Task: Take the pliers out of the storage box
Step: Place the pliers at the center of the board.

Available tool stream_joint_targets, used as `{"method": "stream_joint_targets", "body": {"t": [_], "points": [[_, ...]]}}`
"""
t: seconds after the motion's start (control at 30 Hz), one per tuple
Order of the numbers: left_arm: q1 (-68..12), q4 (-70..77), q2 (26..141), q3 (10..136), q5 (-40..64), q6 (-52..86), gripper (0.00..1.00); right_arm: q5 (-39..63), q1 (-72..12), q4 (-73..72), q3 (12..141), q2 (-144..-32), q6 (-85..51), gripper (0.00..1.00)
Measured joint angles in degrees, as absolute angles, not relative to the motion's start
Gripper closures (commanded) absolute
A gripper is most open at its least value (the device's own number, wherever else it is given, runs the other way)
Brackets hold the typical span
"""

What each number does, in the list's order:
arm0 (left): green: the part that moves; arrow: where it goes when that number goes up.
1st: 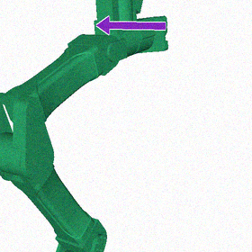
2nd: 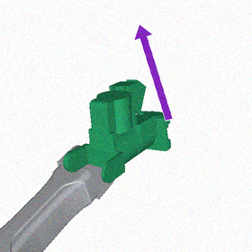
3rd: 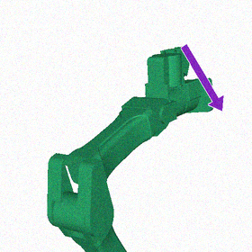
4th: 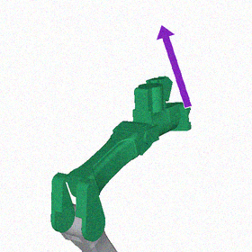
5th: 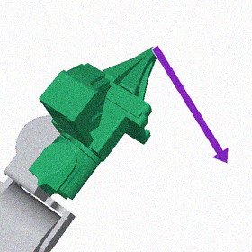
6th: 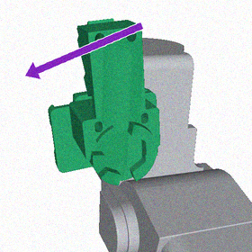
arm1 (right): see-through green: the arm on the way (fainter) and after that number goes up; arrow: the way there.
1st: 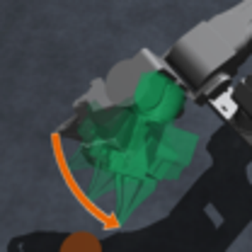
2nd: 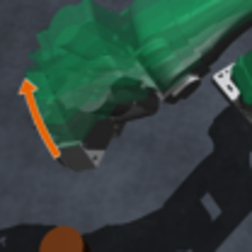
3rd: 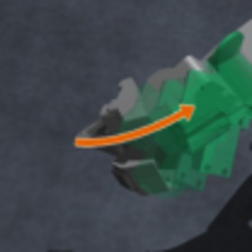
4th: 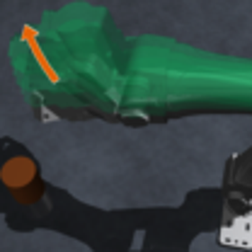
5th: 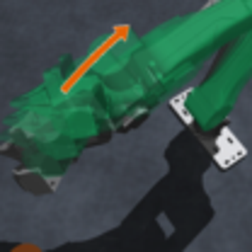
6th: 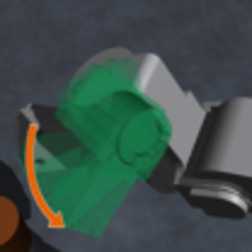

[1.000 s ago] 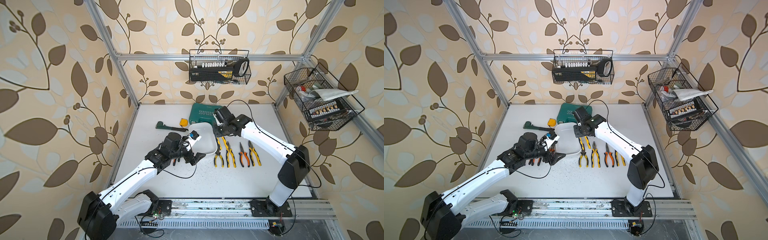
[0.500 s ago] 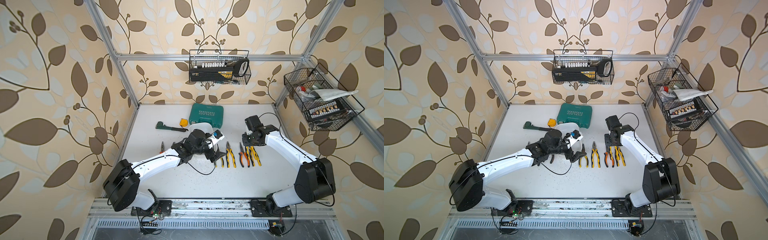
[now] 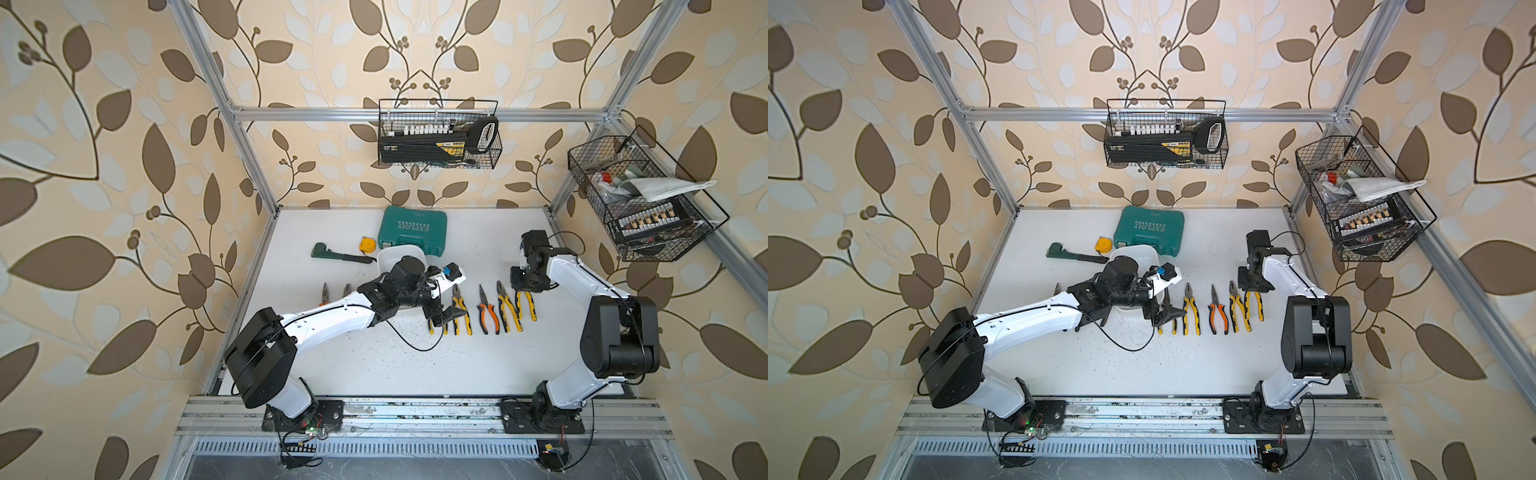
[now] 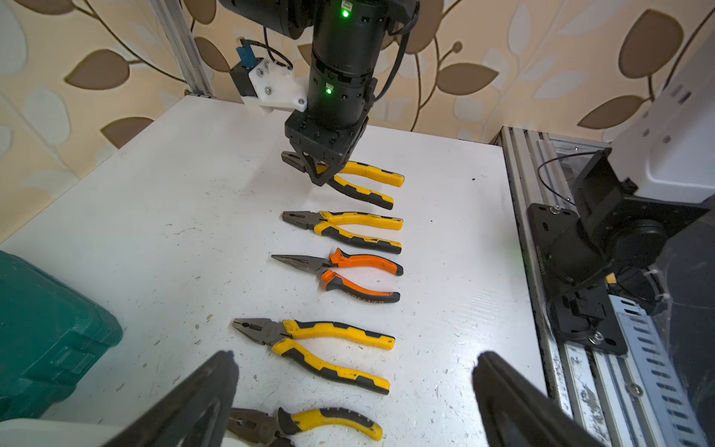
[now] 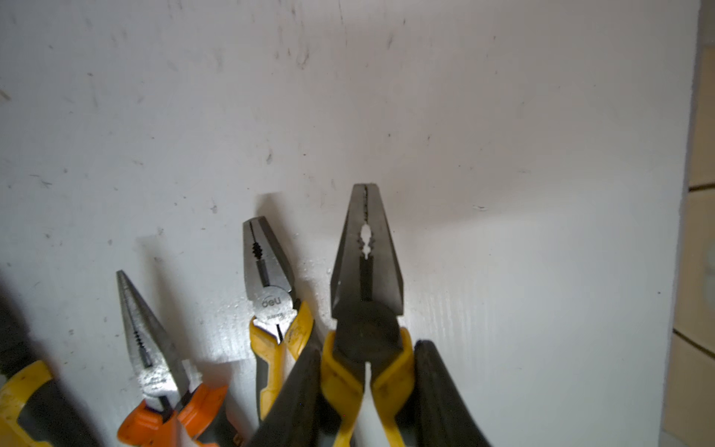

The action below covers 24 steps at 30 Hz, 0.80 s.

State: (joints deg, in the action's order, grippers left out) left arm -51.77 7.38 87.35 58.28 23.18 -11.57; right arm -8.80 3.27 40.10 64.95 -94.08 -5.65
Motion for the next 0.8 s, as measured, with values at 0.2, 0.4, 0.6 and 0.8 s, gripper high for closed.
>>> {"method": "stream_joint_targets", "body": {"t": [0.2,0.4,0.6,0.8], "points": [[-51.8,7.4,86.4,57.8,24.3,-11.9,0.01,-9.3,4.8,38.8,64.9,-97.7,-3.6,0.79],[-51.8,7.7,86.0,57.5,24.4,-12.0,0.01,-9.7,5.5,38.8,64.9,-101.0,-2.5,0.74],[-51.8,7.7,86.0,57.1,24.4,-12.1,0.01,-10.1,5.5,38.5,64.1,-101.8,-2.1,0.72],[-51.8,7.8,85.9,57.1,24.5,-12.2,0.01,-11.5,4.9,38.6,64.0,-103.2,-2.2,0.61]]}}
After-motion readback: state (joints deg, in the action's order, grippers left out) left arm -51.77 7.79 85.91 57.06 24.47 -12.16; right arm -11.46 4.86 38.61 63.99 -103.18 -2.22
